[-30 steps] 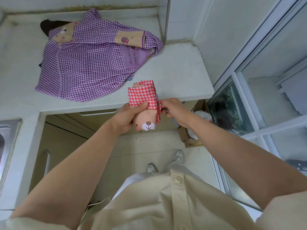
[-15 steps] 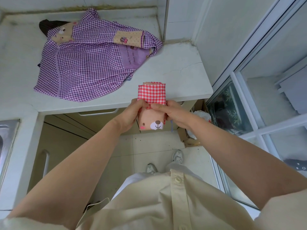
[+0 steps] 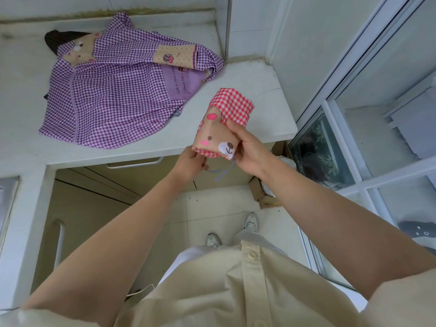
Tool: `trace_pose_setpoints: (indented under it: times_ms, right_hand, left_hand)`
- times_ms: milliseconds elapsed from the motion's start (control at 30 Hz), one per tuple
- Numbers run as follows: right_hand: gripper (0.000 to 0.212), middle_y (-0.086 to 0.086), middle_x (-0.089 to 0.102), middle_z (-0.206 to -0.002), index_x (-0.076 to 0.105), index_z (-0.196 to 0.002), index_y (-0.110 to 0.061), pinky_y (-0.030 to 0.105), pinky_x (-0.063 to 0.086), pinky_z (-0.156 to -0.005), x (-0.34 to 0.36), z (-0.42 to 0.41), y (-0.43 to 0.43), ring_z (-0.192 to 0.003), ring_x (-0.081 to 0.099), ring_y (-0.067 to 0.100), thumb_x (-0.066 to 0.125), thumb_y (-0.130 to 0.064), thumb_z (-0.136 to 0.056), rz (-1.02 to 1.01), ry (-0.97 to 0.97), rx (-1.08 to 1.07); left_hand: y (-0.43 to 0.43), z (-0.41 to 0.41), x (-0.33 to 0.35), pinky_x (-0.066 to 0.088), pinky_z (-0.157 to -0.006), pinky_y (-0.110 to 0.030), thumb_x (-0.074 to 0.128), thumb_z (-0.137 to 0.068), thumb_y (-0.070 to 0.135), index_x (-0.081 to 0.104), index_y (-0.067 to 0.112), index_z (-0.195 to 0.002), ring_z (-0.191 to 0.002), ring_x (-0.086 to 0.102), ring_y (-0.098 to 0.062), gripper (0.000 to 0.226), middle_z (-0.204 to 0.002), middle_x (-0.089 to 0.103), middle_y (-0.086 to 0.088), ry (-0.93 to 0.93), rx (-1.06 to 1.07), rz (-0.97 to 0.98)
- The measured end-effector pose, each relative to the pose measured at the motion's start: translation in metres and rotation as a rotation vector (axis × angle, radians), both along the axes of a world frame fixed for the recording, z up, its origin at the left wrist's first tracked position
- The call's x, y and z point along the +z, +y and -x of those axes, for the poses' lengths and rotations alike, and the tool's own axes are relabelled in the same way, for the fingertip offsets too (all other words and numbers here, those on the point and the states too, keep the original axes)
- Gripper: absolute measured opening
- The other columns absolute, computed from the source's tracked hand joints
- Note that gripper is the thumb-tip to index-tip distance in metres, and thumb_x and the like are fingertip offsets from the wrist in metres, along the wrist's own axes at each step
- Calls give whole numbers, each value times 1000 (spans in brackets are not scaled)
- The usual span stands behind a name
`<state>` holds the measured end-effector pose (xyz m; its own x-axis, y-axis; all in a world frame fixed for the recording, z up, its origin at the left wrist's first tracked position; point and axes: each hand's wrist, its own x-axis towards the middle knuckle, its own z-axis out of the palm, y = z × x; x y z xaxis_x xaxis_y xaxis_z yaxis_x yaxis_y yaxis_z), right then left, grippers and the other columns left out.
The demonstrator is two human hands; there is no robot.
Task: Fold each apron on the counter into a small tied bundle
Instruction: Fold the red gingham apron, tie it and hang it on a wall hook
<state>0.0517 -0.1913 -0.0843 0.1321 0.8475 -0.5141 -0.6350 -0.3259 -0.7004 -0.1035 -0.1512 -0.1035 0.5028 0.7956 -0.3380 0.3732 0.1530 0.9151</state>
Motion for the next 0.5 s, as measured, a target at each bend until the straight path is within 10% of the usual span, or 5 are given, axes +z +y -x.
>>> trace_pose_setpoints:
  times_ms: [133, 500]
  right_hand:
    - [16, -1, 54, -73, 60, -91, -12, 15, 32, -38, -6, -4, 4, -54, 45, 5, 65, -27, -92, 60, -116, -212]
    - [16, -2, 57, -72, 59, -87, -14, 15, 23, -35, -8, 0, 10, -50, 45, 4, 67, -28, -91, 139, -70, -365]
  left_hand:
    - [3, -2, -9, 35, -62, -33, 36, -104, 27, 62, 14, -89, -61, 47, -16, 32, -64, 52, 2, 333, -197, -374]
    - [-2, -12, -16, 48, -70, -38, 37, -102, 25, 63, 11, -105, -86, 60, -32, 30, -96, 67, -9, 563, -423, -724]
